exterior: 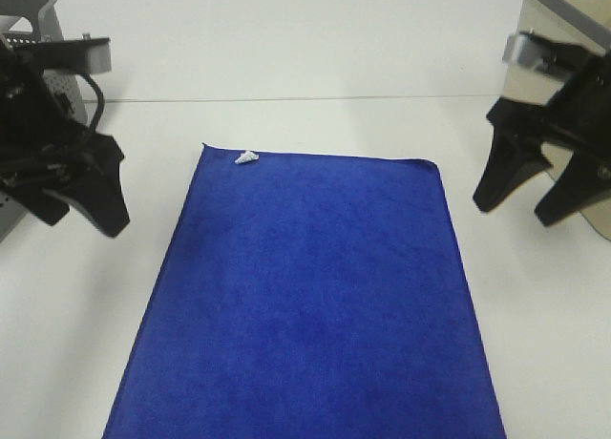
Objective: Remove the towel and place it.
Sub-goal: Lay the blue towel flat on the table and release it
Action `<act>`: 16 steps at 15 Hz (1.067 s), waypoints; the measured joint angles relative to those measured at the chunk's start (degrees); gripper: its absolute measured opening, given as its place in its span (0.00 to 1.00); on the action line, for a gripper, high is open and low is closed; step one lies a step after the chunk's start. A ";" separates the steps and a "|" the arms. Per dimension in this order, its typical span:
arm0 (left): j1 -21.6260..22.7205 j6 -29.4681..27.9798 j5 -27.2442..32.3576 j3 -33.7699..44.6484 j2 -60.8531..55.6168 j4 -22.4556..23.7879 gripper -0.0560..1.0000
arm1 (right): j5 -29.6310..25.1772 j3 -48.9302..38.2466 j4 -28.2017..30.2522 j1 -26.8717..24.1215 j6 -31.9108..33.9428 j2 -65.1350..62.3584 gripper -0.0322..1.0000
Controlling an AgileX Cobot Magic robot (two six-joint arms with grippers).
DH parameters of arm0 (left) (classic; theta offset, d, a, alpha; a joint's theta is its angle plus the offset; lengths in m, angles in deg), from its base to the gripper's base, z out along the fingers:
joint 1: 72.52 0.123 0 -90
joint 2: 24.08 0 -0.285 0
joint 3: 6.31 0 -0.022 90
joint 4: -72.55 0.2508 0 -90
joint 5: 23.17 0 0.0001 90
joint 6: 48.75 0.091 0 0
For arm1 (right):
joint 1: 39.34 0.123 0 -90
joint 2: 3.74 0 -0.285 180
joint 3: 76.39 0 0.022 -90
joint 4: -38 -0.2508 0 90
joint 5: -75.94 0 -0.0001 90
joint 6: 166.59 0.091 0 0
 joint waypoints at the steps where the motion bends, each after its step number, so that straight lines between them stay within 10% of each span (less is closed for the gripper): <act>1: 1.89 0.00 0.06 -3.84 2.23 0.29 0.70 | 0.23 2.52 0.57 -0.11 0.23 0.46 0.76; 9: 6.59 -3.61 -0.17 -33.75 25.32 1.09 0.70 | -4.93 39.99 4.53 -0.11 2.64 24.12 0.87; 16: 6.59 -5.10 0.34 -53.11 43.26 1.09 0.70 | -5.27 52.20 5.27 -0.11 2.64 38.16 0.87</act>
